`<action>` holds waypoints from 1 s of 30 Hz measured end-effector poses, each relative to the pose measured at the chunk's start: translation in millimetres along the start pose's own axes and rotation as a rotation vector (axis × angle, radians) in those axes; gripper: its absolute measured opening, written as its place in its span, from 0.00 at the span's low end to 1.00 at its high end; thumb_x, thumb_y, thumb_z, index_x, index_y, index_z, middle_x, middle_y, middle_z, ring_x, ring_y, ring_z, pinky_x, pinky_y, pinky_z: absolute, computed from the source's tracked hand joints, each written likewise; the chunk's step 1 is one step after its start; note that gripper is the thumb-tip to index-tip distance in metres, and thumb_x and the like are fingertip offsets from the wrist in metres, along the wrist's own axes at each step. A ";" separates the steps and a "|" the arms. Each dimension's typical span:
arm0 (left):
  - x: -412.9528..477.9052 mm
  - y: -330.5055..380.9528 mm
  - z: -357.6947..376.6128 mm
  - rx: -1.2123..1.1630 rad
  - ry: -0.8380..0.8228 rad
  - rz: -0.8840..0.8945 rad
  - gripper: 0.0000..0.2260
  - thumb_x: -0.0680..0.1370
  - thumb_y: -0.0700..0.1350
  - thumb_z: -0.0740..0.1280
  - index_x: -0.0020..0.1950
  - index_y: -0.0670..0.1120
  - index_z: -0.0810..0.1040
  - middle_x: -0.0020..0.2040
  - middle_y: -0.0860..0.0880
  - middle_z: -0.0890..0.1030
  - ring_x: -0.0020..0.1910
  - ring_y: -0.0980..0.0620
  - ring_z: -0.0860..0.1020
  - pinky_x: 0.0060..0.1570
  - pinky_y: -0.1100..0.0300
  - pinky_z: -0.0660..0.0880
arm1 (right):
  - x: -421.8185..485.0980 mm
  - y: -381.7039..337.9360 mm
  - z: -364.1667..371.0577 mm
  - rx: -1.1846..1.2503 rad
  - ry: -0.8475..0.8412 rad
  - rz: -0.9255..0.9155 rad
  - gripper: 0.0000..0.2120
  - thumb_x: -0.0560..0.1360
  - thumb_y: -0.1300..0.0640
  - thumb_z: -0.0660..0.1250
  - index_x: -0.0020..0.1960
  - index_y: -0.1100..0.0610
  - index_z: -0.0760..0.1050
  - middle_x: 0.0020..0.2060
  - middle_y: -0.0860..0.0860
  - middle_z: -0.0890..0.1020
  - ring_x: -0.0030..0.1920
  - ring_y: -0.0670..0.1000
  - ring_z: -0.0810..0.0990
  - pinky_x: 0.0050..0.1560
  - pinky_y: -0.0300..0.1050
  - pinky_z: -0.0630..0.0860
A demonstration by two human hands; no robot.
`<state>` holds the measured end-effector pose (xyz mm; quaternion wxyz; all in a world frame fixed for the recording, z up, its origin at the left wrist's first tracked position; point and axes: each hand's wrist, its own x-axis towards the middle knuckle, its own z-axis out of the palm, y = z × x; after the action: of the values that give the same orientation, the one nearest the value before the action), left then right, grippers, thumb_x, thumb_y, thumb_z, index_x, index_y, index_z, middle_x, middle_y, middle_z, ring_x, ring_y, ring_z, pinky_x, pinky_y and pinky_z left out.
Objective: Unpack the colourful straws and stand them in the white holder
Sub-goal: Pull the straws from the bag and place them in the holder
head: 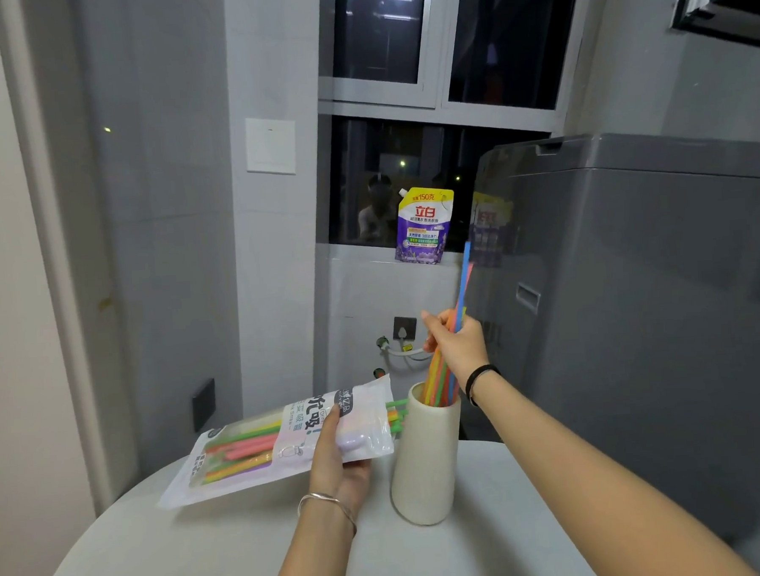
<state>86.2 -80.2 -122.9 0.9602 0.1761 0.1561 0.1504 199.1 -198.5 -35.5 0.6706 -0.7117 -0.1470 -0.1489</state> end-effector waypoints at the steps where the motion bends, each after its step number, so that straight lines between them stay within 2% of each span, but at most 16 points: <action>1: 0.1 -0.3 -0.7 0.001 -0.001 -0.006 0.12 0.78 0.41 0.65 0.61 0.45 0.73 0.35 0.48 0.85 0.44 0.50 0.79 0.39 0.57 0.80 | 0.3 -0.6 -0.6 0.005 -0.009 -0.003 0.14 0.74 0.57 0.68 0.32 0.56 0.69 0.24 0.51 0.77 0.25 0.45 0.77 0.30 0.35 0.76; 2: -0.2 -0.8 -1.2 0.001 -0.002 -0.010 0.11 0.78 0.41 0.65 0.60 0.45 0.74 0.35 0.49 0.85 0.44 0.51 0.79 0.39 0.57 0.80 | 0.4 -1.2 -1.2 -0.004 -0.019 -0.008 0.14 0.75 0.58 0.68 0.32 0.56 0.70 0.25 0.52 0.78 0.27 0.47 0.78 0.33 0.38 0.77; 5: -2.2 -1.2 -0.7 0.006 -0.001 -0.001 0.13 0.78 0.41 0.65 0.63 0.45 0.73 0.46 0.47 0.82 0.45 0.51 0.79 0.40 0.58 0.79 | -0.9 -5.1 -2.5 -0.030 -0.037 -0.032 0.12 0.75 0.59 0.68 0.34 0.57 0.69 0.29 0.55 0.79 0.34 0.54 0.80 0.42 0.48 0.79; 7: -3.6 -0.5 0.3 0.000 -0.007 0.010 0.14 0.78 0.41 0.65 0.63 0.46 0.73 0.49 0.47 0.81 0.45 0.51 0.79 0.38 0.58 0.80 | -0.7 -10.0 -4.1 -0.014 -0.026 -0.072 0.10 0.73 0.60 0.69 0.37 0.56 0.70 0.34 0.54 0.79 0.39 0.55 0.80 0.44 0.44 0.78; 9: -5.2 0.4 -0.2 0.006 -0.013 0.020 0.15 0.78 0.41 0.65 0.64 0.46 0.73 0.51 0.46 0.81 0.46 0.51 0.79 0.44 0.56 0.79 | -0.5 -14.5 -8.8 -0.065 -0.007 -0.126 0.09 0.72 0.58 0.71 0.46 0.56 0.72 0.43 0.52 0.79 0.48 0.53 0.78 0.49 0.41 0.75; 11: -6.4 1.5 -3.3 0.010 -0.010 0.027 0.17 0.77 0.41 0.65 0.67 0.44 0.72 0.58 0.44 0.79 0.48 0.49 0.78 0.51 0.55 0.75 | -4.3 -11.6 -15.5 -0.116 0.001 -0.123 0.23 0.69 0.52 0.74 0.59 0.54 0.69 0.56 0.49 0.74 0.59 0.50 0.72 0.59 0.44 0.70; 13: -6.8 2.6 -7.8 0.008 0.002 0.034 0.19 0.77 0.41 0.65 0.69 0.43 0.71 0.62 0.43 0.77 0.52 0.47 0.78 0.54 0.54 0.73 | -16.5 -0.4 -20.3 -0.099 -0.007 -0.038 0.41 0.65 0.48 0.76 0.71 0.51 0.57 0.67 0.49 0.66 0.67 0.50 0.65 0.66 0.49 0.65; 15: -8.7 2.5 -12.4 0.007 0.006 0.036 0.19 0.77 0.41 0.65 0.68 0.42 0.72 0.62 0.42 0.77 0.56 0.45 0.77 0.56 0.52 0.73 | -33.0 20.9 -22.7 -0.043 -0.046 0.081 0.53 0.63 0.50 0.78 0.75 0.47 0.45 0.73 0.52 0.59 0.72 0.51 0.61 0.71 0.52 0.62; 16: -10.3 1.8 -14.5 0.007 0.002 0.031 0.17 0.78 0.41 0.65 0.66 0.43 0.73 0.61 0.42 0.78 0.56 0.45 0.77 0.57 0.51 0.73 | -41.4 32.5 -22.3 -0.024 -0.078 0.136 0.57 0.62 0.51 0.79 0.75 0.47 0.40 0.73 0.51 0.60 0.71 0.50 0.64 0.71 0.50 0.63; 17: -12.2 0.8 -16.5 0.010 0.000 0.021 0.13 0.78 0.41 0.65 0.63 0.43 0.74 0.58 0.43 0.79 0.54 0.45 0.78 0.56 0.50 0.74 | -49.3 43.6 -20.9 -0.017 -0.116 0.173 0.60 0.61 0.53 0.80 0.75 0.48 0.38 0.70 0.50 0.64 0.67 0.45 0.70 0.68 0.44 0.66; 18: -14.3 -0.4 -18.3 0.014 0.003 0.009 0.11 0.77 0.41 0.65 0.60 0.44 0.75 0.55 0.44 0.80 0.50 0.46 0.79 0.52 0.50 0.75 | -55.4 53.7 -18.3 -0.016 -0.145 0.192 0.60 0.61 0.56 0.80 0.75 0.49 0.39 0.65 0.46 0.70 0.59 0.37 0.75 0.61 0.34 0.70; 19: -16.3 -1.8 -19.9 0.012 0.009 0.000 0.10 0.77 0.41 0.65 0.59 0.45 0.75 0.51 0.45 0.81 0.47 0.48 0.79 0.47 0.51 0.76 | -59.6 62.4 -15.3 -0.023 -0.150 0.186 0.58 0.60 0.58 0.81 0.75 0.50 0.43 0.59 0.42 0.73 0.50 0.30 0.77 0.51 0.25 0.71; 20: -17.9 -2.4 -21.8 0.006 0.017 -0.002 0.11 0.77 0.41 0.65 0.59 0.45 0.74 0.49 0.45 0.81 0.46 0.48 0.79 0.43 0.51 0.75 | -61.4 69.4 -12.7 -0.042 -0.135 0.164 0.52 0.59 0.61 0.81 0.72 0.49 0.51 0.53 0.40 0.75 0.44 0.28 0.78 0.42 0.21 0.71; 22: -20.4 -1.8 -24.8 -0.002 0.032 0.001 0.11 0.77 0.41 0.65 0.60 0.45 0.73 0.48 0.46 0.81 0.45 0.49 0.79 0.41 0.52 0.75 | -63.6 71.3 -9.6 -0.107 -0.124 0.132 0.38 0.58 0.61 0.81 0.60 0.45 0.64 0.49 0.42 0.78 0.43 0.33 0.80 0.38 0.25 0.73; 25: -25.0 4.9 -28.6 0.006 0.040 0.002 0.11 0.77 0.41 0.65 0.59 0.45 0.73 0.47 0.46 0.81 0.45 0.49 0.79 0.41 0.53 0.75 | -71.6 66.4 -10.5 -0.172 -0.210 0.146 0.35 0.57 0.56 0.81 0.59 0.49 0.68 0.50 0.46 0.81 0.47 0.42 0.80 0.44 0.33 0.75; 30: -39.1 11.8 -33.3 0.021 0.037 0.016 0.11 0.77 0.41 0.65 0.60 0.45 0.73 0.48 0.46 0.81 0.45 0.50 0.79 0.30 0.57 0.81 | -100.1 61.2 -19.5 -0.127 -0.299 0.128 0.29 0.58 0.61 0.81 0.54 0.47 0.72 0.45 0.42 0.83 0.44 0.37 0.82 0.41 0.28 0.75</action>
<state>36.3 -73.5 -138.3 0.9540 0.1844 0.1739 0.1598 132.4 -222.4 -131.1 0.6030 -0.7747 -0.1900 -0.0073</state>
